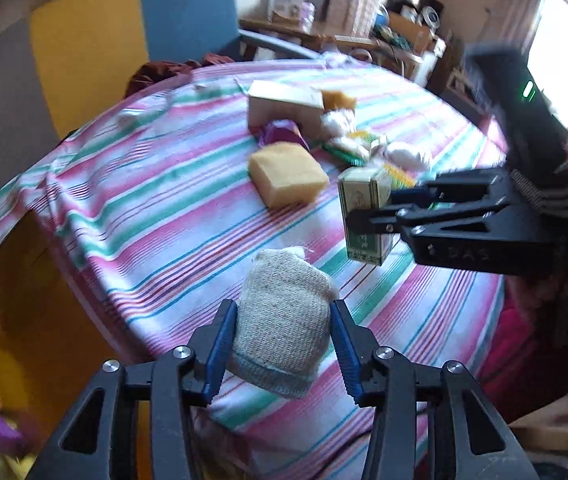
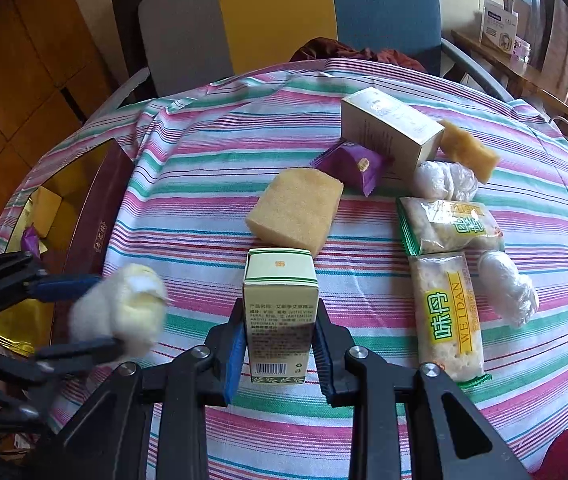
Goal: Organize objects
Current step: 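Lower the white towel into the tray and open the left gripper, then carry the green-white box to the tray and release it with the right gripper, then move both tools back toward the remaining items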
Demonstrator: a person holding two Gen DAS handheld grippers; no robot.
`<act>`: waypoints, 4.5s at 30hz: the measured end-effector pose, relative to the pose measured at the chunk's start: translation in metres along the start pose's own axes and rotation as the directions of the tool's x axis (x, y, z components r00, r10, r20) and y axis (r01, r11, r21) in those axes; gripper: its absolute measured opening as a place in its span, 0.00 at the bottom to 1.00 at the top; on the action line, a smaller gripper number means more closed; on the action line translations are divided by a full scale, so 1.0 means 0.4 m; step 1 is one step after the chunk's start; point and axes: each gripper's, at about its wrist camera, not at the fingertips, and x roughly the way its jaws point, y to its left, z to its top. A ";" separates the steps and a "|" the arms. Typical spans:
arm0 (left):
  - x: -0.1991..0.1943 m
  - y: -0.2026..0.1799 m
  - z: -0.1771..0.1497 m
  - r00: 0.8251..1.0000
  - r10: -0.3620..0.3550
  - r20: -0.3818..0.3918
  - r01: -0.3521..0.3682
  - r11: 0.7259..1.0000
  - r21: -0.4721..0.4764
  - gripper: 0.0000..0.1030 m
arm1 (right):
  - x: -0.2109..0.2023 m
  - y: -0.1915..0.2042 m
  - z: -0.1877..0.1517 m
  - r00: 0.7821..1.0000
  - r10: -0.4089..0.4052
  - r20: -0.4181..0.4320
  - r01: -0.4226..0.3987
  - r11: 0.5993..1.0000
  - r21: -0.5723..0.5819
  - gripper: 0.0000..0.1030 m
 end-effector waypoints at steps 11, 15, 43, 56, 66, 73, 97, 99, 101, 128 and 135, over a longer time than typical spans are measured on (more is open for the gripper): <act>-0.342 0.324 -0.221 0.949 0.297 0.102 -0.207 0.837 -0.506 0.47 | -0.002 0.028 -0.006 1.000 0.006 0.001 -0.006 0.999 -0.042 0.29; -0.352 0.438 -0.331 0.920 0.391 -0.007 -0.309 0.716 -0.625 0.47 | -0.001 0.029 -0.008 1.000 0.002 -0.002 -0.002 0.999 -0.044 0.29; -0.381 0.470 -0.415 0.842 0.539 -0.026 -0.416 0.616 -0.669 0.57 | -0.052 0.130 0.020 0.991 0.133 -0.033 -0.135 0.987 -0.084 0.28; -0.499 0.475 -0.531 0.840 0.541 0.040 -0.335 0.575 -0.746 0.58 | -0.006 0.810 0.000 0.949 0.189 -0.253 -0.314 0.657 -0.685 0.28; -0.497 0.495 -0.585 0.852 0.521 0.053 -0.293 0.559 -0.776 0.59 | 0.133 1.000 -0.083 0.924 0.037 -0.380 -0.343 0.517 -0.784 0.28; -0.500 0.520 -0.614 0.855 0.516 0.049 -0.276 0.534 -0.800 0.60 | 0.161 1.047 -0.106 0.902 0.037 -0.431 -0.392 0.492 -0.778 0.29; -0.501 0.448 -0.576 0.774 0.633 0.022 -0.419 0.537 -0.733 0.68 | 0.047 0.861 -0.043 0.926 0.299 -0.229 -0.377 0.734 -0.564 0.41; -0.498 0.426 -0.560 0.764 0.645 0.029 -0.438 0.552 -0.709 0.68 | 0.046 0.845 -0.022 0.939 0.292 -0.182 -0.344 0.773 -0.533 0.42; -0.492 0.405 -0.543 0.758 0.652 0.035 -0.456 0.567 -0.687 0.69 | 0.031 0.792 -0.003 0.948 0.285 -0.144 -0.318 0.806 -0.499 0.42; -0.334 0.181 -0.278 0.843 0.524 0.125 -0.438 0.802 -0.405 0.75 | -0.101 -0.008 0.113 0.980 -0.124 0.156 0.108 0.988 0.110 0.44; -0.293 0.139 -0.162 0.879 0.455 0.145 -0.392 0.860 -0.327 0.75 | -0.106 -0.224 0.062 0.956 -0.270 0.110 0.203 0.887 0.415 0.44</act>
